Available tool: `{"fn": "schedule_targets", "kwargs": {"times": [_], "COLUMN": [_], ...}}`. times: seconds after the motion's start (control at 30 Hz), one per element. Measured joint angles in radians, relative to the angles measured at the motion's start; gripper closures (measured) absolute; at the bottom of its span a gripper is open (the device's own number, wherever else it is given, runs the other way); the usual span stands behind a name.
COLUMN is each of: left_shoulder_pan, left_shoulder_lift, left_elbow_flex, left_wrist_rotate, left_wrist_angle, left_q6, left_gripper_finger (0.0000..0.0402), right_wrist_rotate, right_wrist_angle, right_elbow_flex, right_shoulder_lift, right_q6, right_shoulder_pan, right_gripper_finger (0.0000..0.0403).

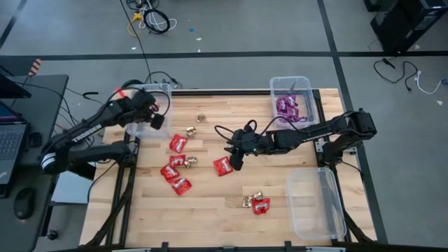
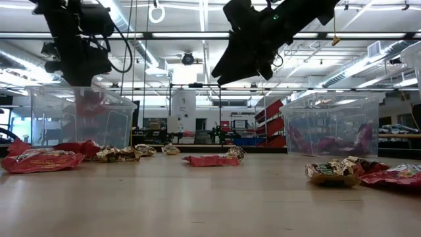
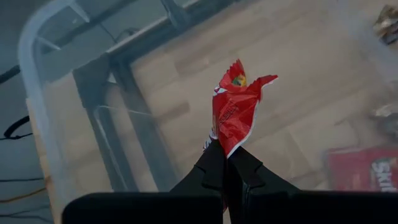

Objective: Sort candy
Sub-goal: Put the red candy into the top left transparent bin

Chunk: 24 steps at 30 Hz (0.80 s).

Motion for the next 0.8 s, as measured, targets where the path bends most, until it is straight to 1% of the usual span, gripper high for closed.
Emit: {"fn": "schedule_targets", "kwargs": {"times": [0.13, 0.27, 0.63, 0.8], "left_shoulder_pan": [0.0, 0.0, 0.0, 0.0], "left_shoulder_lift": [0.063, 0.099, 0.105, 0.105], "left_elbow_flex": [0.0, 0.0, 0.0, 0.0], "left_wrist_rotate": [0.009, 0.011, 0.011, 0.011], "left_wrist_angle": [-0.026, -0.024, -0.037, -0.037], "left_q6": [0.006, 0.014, 0.014, 0.017], "left_gripper_finger": [0.0401, 0.0401, 0.0401, 0.0391], "right_wrist_rotate": [0.0, 0.0, 0.0, 0.0], "right_wrist_angle": [0.003, 0.003, 0.017, 0.018], "right_elbow_flex": [0.0, 0.0, 0.0, 0.0], "right_shoulder_lift": [0.0, 0.0, 0.0, 0.0], "right_q6": [0.0, 0.0, 0.0, 0.0], "right_shoulder_pan": [0.0, 0.0, 0.0, 0.0], "right_gripper_finger": [0.0274, 0.0274, 0.0274, 0.0272]}}
